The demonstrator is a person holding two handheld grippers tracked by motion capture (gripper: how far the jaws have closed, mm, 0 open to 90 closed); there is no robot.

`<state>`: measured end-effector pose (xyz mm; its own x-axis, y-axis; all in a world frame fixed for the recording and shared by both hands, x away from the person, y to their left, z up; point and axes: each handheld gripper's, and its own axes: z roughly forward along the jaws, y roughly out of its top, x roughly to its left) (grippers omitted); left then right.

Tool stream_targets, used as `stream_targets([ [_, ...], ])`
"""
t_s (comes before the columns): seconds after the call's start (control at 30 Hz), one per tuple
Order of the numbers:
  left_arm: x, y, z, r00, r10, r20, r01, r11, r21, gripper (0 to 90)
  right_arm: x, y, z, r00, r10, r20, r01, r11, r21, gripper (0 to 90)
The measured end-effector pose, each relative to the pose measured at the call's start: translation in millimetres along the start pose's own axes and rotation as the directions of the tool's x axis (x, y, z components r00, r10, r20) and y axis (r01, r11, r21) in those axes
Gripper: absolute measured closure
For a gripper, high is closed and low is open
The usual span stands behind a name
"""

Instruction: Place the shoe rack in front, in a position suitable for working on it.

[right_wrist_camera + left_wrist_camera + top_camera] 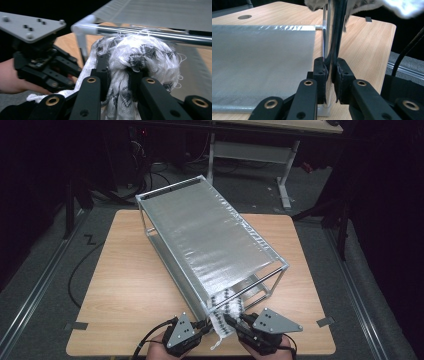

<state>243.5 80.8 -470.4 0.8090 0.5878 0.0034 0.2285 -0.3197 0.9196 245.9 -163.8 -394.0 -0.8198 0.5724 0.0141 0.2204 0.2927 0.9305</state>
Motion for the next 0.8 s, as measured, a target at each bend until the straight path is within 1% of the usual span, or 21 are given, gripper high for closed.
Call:
stream_targets([
  [0.07,0.3,0.2,0.0,1.0,0.001,0.003,-0.001,1.0,0.002,80.8,5.1,1.3,2.7,0.9997,-0.022,-0.013,0.022,1.0,0.005,77.7],
  [0.2,0.3,0.1,0.3,1.0,0.002,0.003,-0.002,1.0,-0.001,80.9,12.6,4.5,6.5,0.9988,-0.03,-0.039,0.031,1.0,0.006,77.8],
  [0.27,0.3,0.4,0.4,1.0,0.005,0.004,-0.005,1.0,0.001,80.8,15.5,4.8,7.5,0.9984,-0.043,-0.037,0.043,0.999,0.007,77.8],
  [0.3,0.2,0.3,0.5,1.0,0.005,0.004,-0.005,1.0,0.001,80.8,16.1,4.9,7.5,0.9984,-0.041,-0.039,0.041,0.999,0.006,77.8],
  [0.43,-0.1,0.1,0.6,1.0,0.002,0.002,-0.002,1.0,-0.001,80.8,15.7,5.4,6.7,0.9984,-0.044,-0.035,0.044,0.999,0.006,77.8],
  [0.63,-0.9,0.5,0.6,1.0,0.006,0.006,-0.006,1.0,0.002,80.8,13.8,3.7,4.0,0.9988,-0.048,-0.014,0.048,0.999,0.001,77.8],
  [0.8,-0.1,0.3,0.7,0.9999,0.007,0.011,-0.007,1.0,0.001,80.8,7.6,3.1,1.6,0.9993,-0.036,0.002,0.036,0.999,-0.002,77.8],
])
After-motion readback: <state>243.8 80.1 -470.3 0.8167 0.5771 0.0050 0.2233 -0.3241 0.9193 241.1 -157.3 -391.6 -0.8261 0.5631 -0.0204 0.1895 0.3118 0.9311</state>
